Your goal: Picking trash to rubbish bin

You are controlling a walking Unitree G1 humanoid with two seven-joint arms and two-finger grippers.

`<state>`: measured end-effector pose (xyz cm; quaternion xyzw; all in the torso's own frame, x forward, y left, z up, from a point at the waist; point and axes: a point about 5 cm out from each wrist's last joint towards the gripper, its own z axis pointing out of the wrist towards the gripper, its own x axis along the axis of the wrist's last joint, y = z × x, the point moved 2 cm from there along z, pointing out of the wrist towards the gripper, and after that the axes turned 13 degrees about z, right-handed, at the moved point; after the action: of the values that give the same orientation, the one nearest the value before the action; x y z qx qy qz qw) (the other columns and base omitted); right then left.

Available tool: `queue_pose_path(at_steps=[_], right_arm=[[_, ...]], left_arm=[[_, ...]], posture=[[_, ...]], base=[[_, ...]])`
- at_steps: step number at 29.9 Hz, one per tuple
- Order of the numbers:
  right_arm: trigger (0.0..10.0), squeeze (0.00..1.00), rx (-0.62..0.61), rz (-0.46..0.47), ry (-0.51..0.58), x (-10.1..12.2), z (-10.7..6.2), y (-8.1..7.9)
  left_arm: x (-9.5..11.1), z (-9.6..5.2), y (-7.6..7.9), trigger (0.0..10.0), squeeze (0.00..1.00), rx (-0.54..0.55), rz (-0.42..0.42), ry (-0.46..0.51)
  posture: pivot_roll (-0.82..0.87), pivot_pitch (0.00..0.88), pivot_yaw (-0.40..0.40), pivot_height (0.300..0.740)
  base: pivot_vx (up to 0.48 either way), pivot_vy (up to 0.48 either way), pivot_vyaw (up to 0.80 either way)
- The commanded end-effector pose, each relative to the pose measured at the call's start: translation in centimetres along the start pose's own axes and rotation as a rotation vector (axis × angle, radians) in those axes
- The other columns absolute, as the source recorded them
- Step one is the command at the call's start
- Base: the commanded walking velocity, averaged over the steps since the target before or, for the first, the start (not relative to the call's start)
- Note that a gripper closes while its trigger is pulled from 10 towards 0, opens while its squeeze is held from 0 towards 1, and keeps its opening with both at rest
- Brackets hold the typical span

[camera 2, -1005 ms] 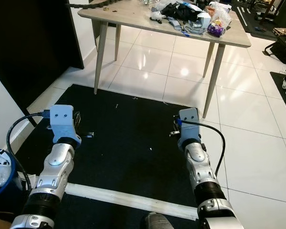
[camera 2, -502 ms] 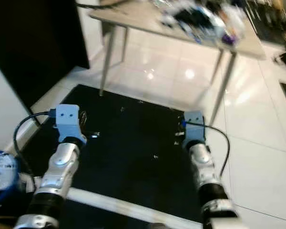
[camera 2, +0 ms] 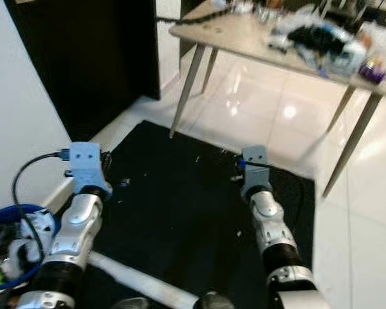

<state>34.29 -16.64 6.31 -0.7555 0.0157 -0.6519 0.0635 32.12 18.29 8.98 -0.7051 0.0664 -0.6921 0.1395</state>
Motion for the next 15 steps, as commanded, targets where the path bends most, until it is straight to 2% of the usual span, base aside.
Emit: queue_pose_path(at_steps=[1,15], right_arm=[[10.0,0.00,-0.006,0.017,-0.018,-0.54,-0.20,0.00],[10.0,0.00,-0.017,0.028,-0.016,-0.62,-0.27,0.16]], left_arm=[[-0.15,-0.11,0.00,10.0,0.00,-0.005,0.004,-0.008],[0.00,0.05,0.10,10.0,0.00,-0.014,0.007,-0.004]], posture=[[0.01,0.022,-0.073,0.740],[0.01,0.022,-0.064,0.740]], base=[[0.322,0.000,-0.43],[0.325,0.000,-0.79]])
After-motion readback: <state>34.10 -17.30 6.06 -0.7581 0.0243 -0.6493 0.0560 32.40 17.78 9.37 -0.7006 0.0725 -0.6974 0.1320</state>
